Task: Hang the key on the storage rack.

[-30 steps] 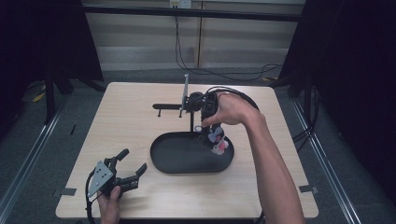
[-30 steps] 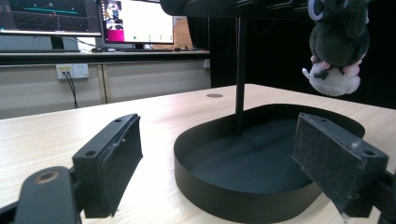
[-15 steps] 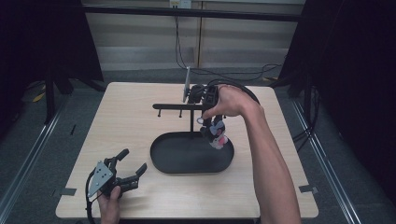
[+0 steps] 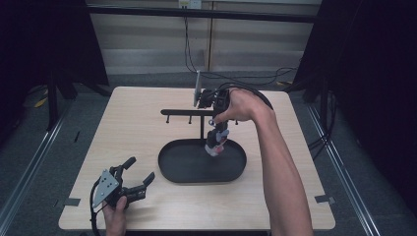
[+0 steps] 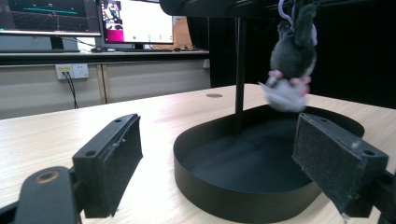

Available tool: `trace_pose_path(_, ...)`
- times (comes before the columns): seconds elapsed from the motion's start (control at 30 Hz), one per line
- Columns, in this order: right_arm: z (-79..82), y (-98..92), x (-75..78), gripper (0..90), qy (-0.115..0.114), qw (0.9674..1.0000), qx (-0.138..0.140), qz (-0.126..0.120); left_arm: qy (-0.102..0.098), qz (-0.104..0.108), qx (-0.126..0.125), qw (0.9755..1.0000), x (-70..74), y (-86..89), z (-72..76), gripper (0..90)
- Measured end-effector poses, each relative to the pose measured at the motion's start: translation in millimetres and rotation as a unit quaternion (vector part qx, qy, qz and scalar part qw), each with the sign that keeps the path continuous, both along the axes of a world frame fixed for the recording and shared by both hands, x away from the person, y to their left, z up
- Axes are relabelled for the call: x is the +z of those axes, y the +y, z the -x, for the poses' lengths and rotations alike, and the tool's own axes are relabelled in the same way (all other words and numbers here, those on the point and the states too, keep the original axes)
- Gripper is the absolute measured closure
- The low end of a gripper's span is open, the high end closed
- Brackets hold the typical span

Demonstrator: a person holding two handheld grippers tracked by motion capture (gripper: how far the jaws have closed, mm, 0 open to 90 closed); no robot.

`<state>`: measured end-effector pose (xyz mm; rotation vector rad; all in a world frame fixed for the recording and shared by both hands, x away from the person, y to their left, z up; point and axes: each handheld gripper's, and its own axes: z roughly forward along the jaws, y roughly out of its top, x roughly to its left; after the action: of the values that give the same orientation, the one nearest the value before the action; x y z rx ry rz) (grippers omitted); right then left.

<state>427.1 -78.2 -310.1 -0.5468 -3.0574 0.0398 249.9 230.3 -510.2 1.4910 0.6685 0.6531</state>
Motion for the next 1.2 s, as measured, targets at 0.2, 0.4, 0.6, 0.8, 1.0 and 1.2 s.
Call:
trace_pose_path(0.2,-6.8,-2.7,-1.3,86.9,0.002,0.9999,-0.008,-0.005,-0.001,0.003,0.0,1.0,-0.2,-0.4,0.0,15.3)
trace_pose_path(0.4,-10.8,-7.9,-3.0,86.9,-0.002,0.9998,-0.016,-0.01,-0.001,0.005,0.0,1.0,-0.2,-0.7,0.0,15.3)
trace_pose_path(0.6,-14.1,-10.1,-4.8,86.9,-0.005,0.9995,-0.021,-0.022,-0.002,0.002,0.0,1.0,-0.2,-0.2,-0.2,15.3)
trace_pose_path(0.8,-13.4,-11.9,-9.0,86.9,-0.006,0.999,-0.022,-0.039,0.001,0.002,-0.001,1.0,-0.1,-0.3,0.1,15.3)
trace_pose_path(1.0,-10.8,-14.9,-11.5,85.3,0.001,0.9987,-0.022,-0.046,0.001,0.003,-0.001,1.0,-0.2,-0.3,0.0,15.3)
trace_pose_path(1.2,-4.0,-19.5,-14.5,78.0,0.006,0.998,-0.031,-0.054,0.001,0.003,0.0,1.0,-0.1,-0.3,0.1,15.3)
